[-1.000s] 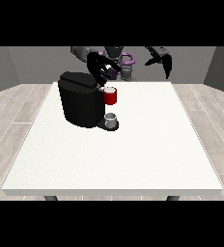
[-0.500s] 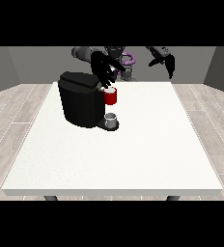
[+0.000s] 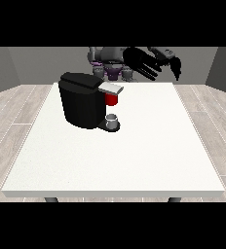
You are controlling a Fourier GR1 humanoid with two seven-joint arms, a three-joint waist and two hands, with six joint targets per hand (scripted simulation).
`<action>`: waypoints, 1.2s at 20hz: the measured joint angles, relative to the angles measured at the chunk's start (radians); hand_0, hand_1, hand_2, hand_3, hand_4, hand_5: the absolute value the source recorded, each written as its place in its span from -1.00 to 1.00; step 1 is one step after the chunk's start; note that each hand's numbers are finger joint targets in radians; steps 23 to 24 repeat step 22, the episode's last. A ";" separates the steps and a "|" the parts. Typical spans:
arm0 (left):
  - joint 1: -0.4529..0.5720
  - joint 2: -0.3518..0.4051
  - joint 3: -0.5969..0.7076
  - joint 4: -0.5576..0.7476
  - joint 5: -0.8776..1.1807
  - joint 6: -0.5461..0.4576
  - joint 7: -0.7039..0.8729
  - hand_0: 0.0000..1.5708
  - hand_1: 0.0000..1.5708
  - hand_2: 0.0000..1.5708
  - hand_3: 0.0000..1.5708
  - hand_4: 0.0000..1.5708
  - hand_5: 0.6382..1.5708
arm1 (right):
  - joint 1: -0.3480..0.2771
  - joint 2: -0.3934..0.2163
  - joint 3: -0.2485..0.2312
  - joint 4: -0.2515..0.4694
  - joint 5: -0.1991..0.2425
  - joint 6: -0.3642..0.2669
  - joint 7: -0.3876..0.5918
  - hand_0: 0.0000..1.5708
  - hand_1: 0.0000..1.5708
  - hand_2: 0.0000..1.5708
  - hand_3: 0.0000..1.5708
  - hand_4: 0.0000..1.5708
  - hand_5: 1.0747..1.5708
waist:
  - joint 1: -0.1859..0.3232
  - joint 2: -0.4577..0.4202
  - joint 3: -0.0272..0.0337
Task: Insert the coffee pod into the coffee machine and close the lid
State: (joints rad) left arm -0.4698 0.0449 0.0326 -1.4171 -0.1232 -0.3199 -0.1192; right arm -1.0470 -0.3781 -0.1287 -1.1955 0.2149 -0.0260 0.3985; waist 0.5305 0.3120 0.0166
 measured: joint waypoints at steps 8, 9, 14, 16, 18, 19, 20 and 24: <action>-0.039 0.018 0.016 0.003 0.017 -0.013 -0.003 -1.00 -1.00 -1.00 -1.00 -0.65 1.00 | -0.122 0.094 0.020 0.063 -0.013 -0.033 -0.107 -1.00 -1.00 -1.00 -1.00 -0.87 1.00 | 0.022 0.060 -0.0149; -0.045 0.017 0.013 -0.011 0.017 -0.013 0.011 -1.00 -1.00 -1.00 -1.00 -0.62 1.00 | -0.128 0.097 0.016 0.084 -0.015 -0.035 -0.125 -1.00 -1.00 -1.00 -1.00 -1.00 1.00 | 0.025 0.060 -0.0156; -0.031 0.024 0.029 -0.025 0.039 -0.018 0.035 -1.00 -1.00 -1.00 -1.00 -0.59 1.00 | -0.132 0.134 0.019 0.136 -0.031 -0.025 -0.208 -1.00 -1.00 -1.00 -1.00 -1.00 1.00 | -0.011 0.041 -0.0164; -0.009 0.026 0.036 -0.020 0.038 -0.011 0.024 -1.00 -1.00 -1.00 -1.00 -0.68 1.00 | -0.117 0.170 0.039 0.134 -0.034 -0.020 -0.245 -1.00 -1.00 -1.00 -1.00 -1.00 1.00 | -0.038 0.023 -0.0164; 0.012 0.025 0.035 -0.028 0.043 -0.012 0.041 -1.00 -1.00 -1.00 -1.00 -0.69 1.00 | -0.093 0.202 0.055 0.140 -0.038 -0.017 -0.282 -1.00 -1.00 -1.00 -1.00 -0.72 1.00 | -0.056 -0.010 -0.0165; 0.034 0.021 0.035 -0.023 0.038 -0.006 0.031 -1.00 -1.00 -1.00 -1.00 -0.66 1.00 | -0.077 0.221 0.066 0.132 -0.041 -0.013 -0.305 -1.00 -1.00 -1.00 -1.00 -0.77 1.00 | -0.074 -0.022 -0.0165; 0.052 0.024 0.045 -0.012 0.039 -0.002 0.020 -1.00 -1.00 -1.00 -1.00 -0.66 1.00 | -0.057 0.247 0.081 0.122 -0.041 -0.015 -0.324 -1.00 -1.00 -1.00 -1.00 -0.76 1.00 | -0.096 -0.036 -0.0166; 0.071 0.024 0.054 -0.004 0.038 0.011 0.020 -1.00 -1.00 -1.00 -1.00 -0.66 1.00 | -0.028 0.286 0.105 0.117 -0.045 -0.012 -0.354 -1.00 -1.00 -1.00 -1.00 -0.67 1.00 | -0.130 -0.066 -0.0166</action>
